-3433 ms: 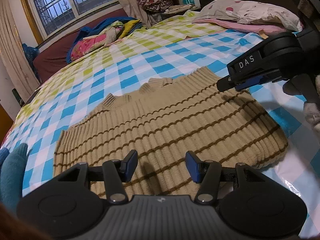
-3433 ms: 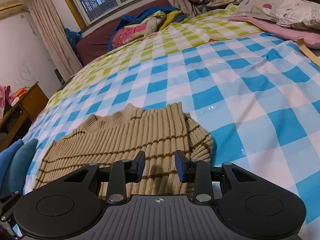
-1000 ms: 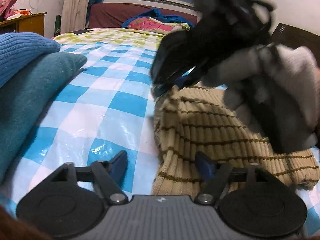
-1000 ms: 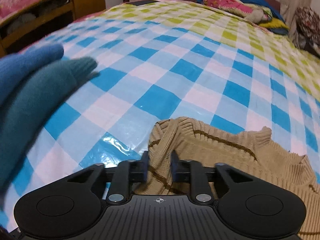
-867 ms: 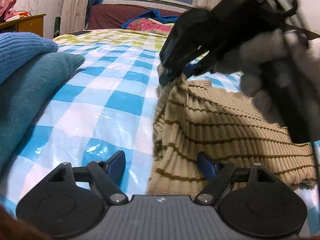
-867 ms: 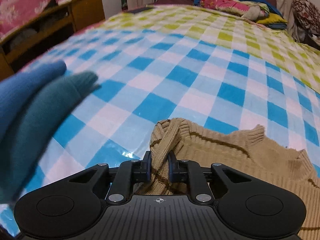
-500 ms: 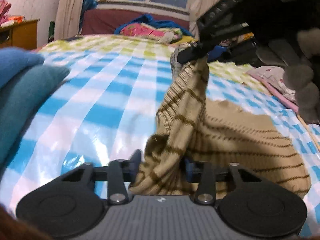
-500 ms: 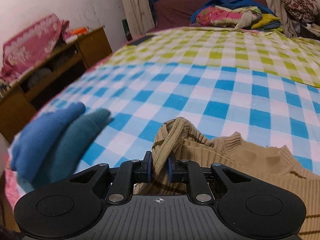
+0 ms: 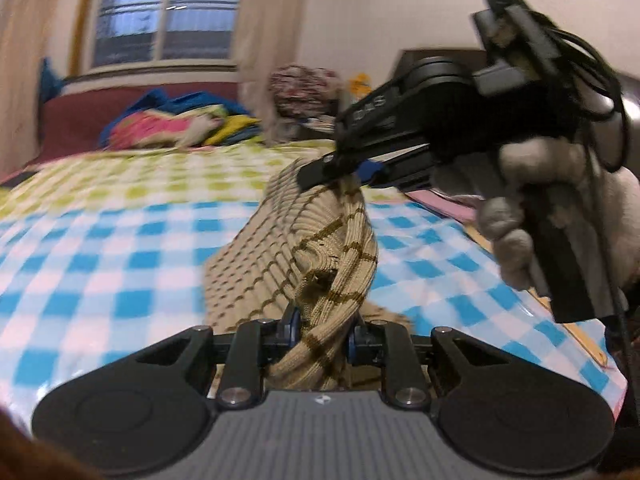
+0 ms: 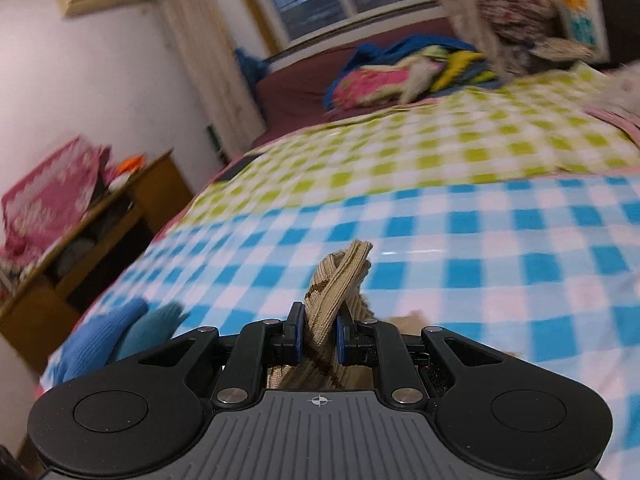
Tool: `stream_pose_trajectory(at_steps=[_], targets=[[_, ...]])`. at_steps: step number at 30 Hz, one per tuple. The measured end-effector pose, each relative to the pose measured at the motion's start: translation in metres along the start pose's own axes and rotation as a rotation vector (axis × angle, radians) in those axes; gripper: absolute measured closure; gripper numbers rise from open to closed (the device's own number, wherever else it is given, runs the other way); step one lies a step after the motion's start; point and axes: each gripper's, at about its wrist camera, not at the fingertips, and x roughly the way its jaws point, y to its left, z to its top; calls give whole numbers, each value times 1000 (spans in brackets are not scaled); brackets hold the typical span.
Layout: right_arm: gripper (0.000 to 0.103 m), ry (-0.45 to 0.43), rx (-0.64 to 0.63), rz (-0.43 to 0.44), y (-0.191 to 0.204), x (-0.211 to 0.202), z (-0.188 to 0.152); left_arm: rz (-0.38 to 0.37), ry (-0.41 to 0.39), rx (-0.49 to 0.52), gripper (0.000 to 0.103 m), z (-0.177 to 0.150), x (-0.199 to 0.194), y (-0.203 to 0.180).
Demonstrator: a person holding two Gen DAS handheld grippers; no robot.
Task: Fold small clothes
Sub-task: 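Fold the lifted side over the sweater body with the right tool, release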
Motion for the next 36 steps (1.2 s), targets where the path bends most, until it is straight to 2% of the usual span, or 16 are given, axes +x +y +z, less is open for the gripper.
stream_pose_trajectory(at_steps=[4,7,10,15,18,21,23,27,31,33,36], targets=[[88,-8,94,-33,-58,-6,-8,-29,56,77,76,-5,35,-50],[88,17,123,-60,-88,2,-24,-6,89,180,76,-22,53,-78],[88,41,155,-70,-108,10,-41,14,120,265,76,-39,57,-89],[88,30,241,-51,-131,11,-65,17,144,292,75,-47,52,-90],[86,30,230,-88,-134,12,-69,12,139,328,67,-49,50,-97],[83,33,223,-107,-133,10,-74,-27,140,336,53,-52,40,-100],[79,41,230,-105,-133,6,-77,-54,138,337,50,-53,29,-98],[56,35,249,-94,-131,-9,-86,-85,136,314,43,-54,7,-81],[50,41,259,-73,-118,-24,-100,-49,121,263,41,-55,-9,-55],[50,53,246,-90,-108,-29,-109,-15,116,247,41,-56,-12,-43],[50,13,217,-145,-90,-46,-122,21,116,210,41,-57,-12,-27]])
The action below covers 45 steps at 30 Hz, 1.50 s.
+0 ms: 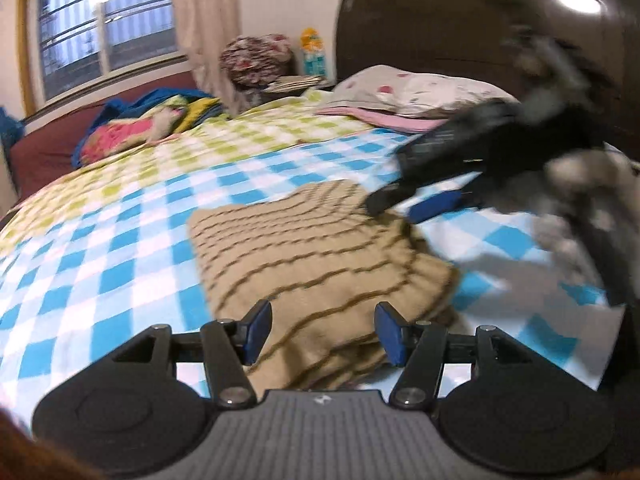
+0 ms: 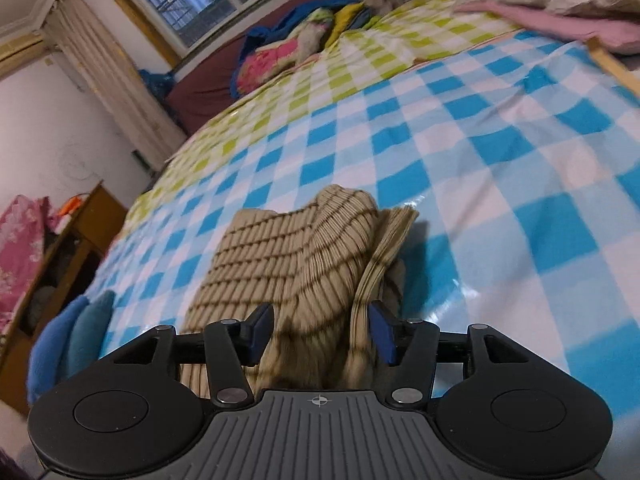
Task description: Fold small clothes
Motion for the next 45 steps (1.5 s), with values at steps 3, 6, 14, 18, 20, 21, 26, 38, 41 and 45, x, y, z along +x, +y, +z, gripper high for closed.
stream_pose_trajectory(at_steps=[3,6,14,18,20,21,26,38,41,45], targets=[[50,-13,14,19,5,-12,-8,19,-9,-21,41,-1,1,9],[57,39,30,44,9,-4,-18,35,-11,-52,41,1,8,17],[94,-14,59,20,-4,-13,-22,42,7,-96,40,0,22,29],[85,56,72,-47,-9,3,-29,41,33,-112,40,0,35,35],[80,18,66,-49,-6,-5,-23,39,22,-122,40,2,34,38],[75,-16,62,-52,-4,-12,-20,40,16,-121,40,3,33,40],[29,-99,13,-117,5,-10,0,52,8,-118,38,16,43,47],[84,-7,162,-86,-41,30,-2,16,49,-196,36,13,65,55],[84,12,161,-99,-43,34,-5,5,48,-239,35,15,64,59],[76,-5,111,-115,-33,33,-6,7,66,-255,33,15,69,63]])
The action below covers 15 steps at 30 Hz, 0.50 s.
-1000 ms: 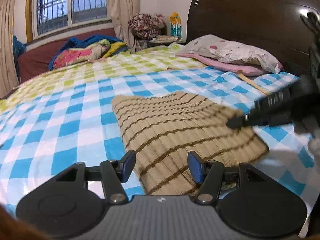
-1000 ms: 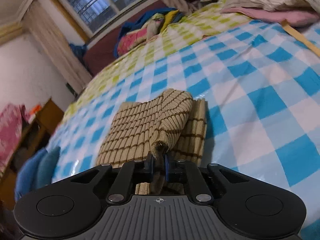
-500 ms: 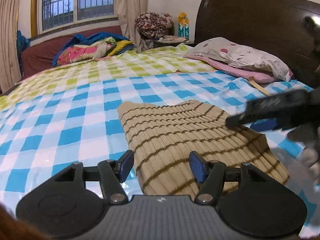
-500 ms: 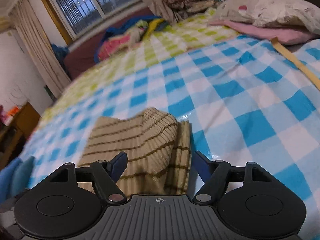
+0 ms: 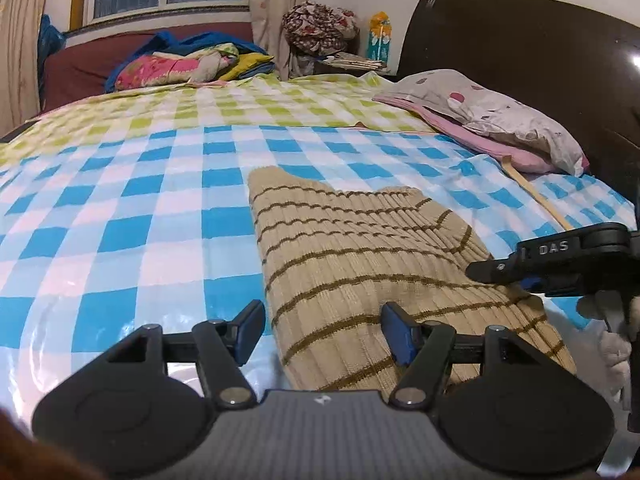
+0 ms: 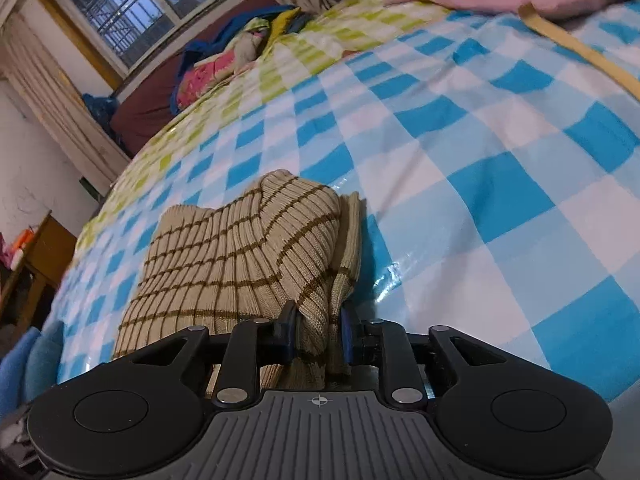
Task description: Fold small clothes
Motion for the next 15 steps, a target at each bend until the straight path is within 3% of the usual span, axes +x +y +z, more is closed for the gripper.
stream_pose_trajectory(at_steps=[3,5,6,7,11,15], targets=[[73,-24,22,36,0,-11,2,1,-17,-10,33,0,-5,2],[63,-52,6,63,3,-19,4,2,-25,-19,33,0,-5,3],[47,-55,-12,68,6,-19,5,1,-23,-23,32,0,-3,3],[41,-52,-29,69,8,-18,5,1,-17,-23,32,1,0,3],[45,4,-78,38,14,0,-1,0,9,-13,30,0,13,-2],[57,45,-22,61,6,12,-2,-15,11,0,32,-4,14,-4]])
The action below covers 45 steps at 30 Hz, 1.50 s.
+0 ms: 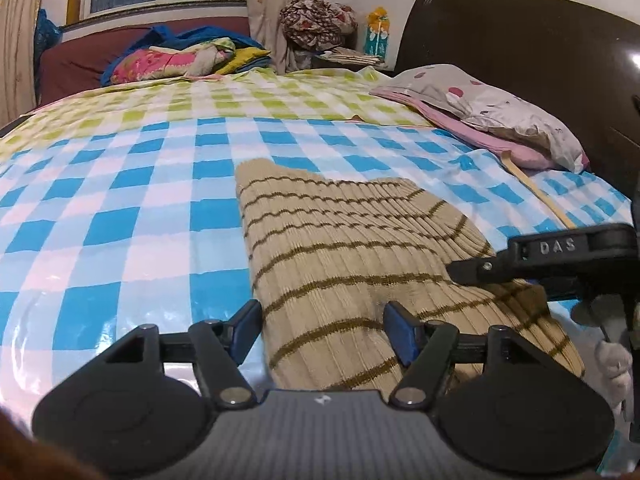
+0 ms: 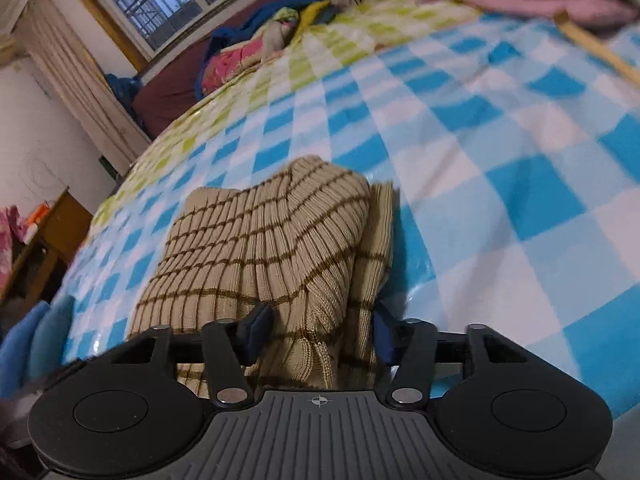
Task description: Fold small clothes
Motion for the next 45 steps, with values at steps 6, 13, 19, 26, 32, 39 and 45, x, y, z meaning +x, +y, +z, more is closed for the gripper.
stream_pose_trajectory(at_steps=[6,13,19,26,32,39,45], targets=[[66,-6,15,9,-2,14,12,3,3,-16,32,0,5,4],[62,-48,-55,-21,7,-1,8,80,16,21,32,4,-5,-10],[61,-176,-169,-60,37,-49,-8,113,19,38,32,4,-21,-19],[61,-142,-246,-102,55,-57,-40,125,48,49,32,-6,-27,-27],[60,-81,-218,-180,42,-39,-44,125,63,48,32,-9,-29,-29],[60,-123,-221,-177,47,-50,-50,117,66,38,32,-10,-31,-28],[61,-100,-233,-194,55,-52,-61,119,82,32,31,-12,-30,-27]])
